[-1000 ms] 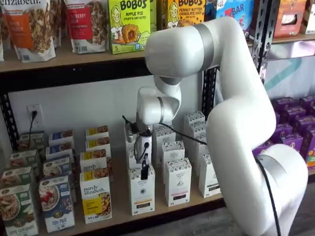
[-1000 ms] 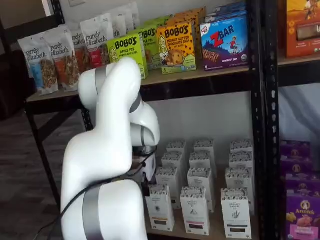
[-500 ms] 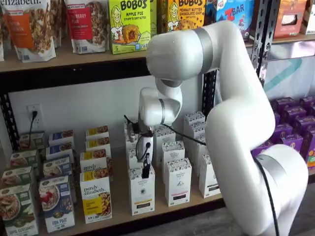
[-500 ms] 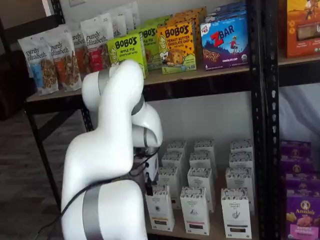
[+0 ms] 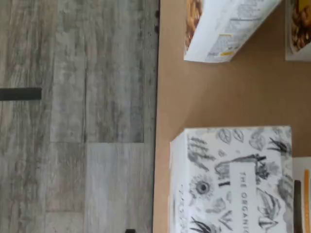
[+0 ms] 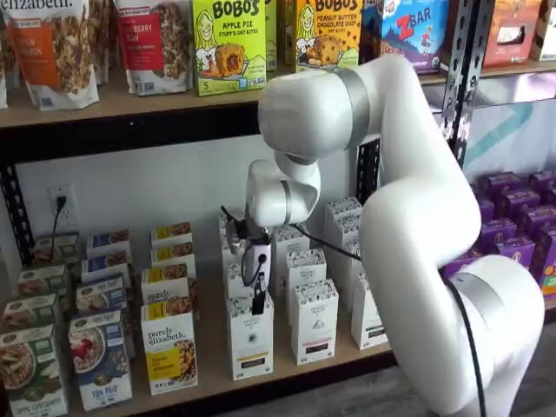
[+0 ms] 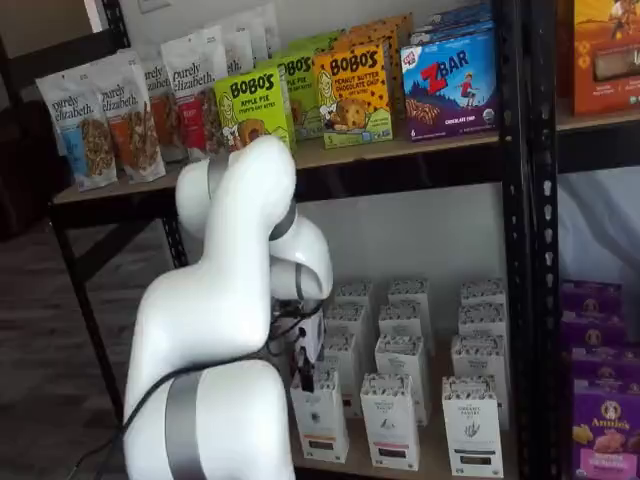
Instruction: Pick up the white box with a yellow strip in the middle, on the bottom shelf, the fourth box from the left
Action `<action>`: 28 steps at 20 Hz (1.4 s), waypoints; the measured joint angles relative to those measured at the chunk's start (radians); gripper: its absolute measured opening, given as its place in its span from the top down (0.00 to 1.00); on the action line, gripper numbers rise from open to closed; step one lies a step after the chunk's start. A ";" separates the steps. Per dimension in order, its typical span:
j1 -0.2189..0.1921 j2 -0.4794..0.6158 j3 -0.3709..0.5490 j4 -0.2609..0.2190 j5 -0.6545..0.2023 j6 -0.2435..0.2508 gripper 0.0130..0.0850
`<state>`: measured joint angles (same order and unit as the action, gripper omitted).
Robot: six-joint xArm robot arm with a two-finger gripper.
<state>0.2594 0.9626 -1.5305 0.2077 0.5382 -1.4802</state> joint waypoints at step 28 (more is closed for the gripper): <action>-0.003 0.195 -0.221 -0.098 0.071 0.082 0.00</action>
<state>0.2565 1.1574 -1.7513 0.1096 0.6096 -1.3980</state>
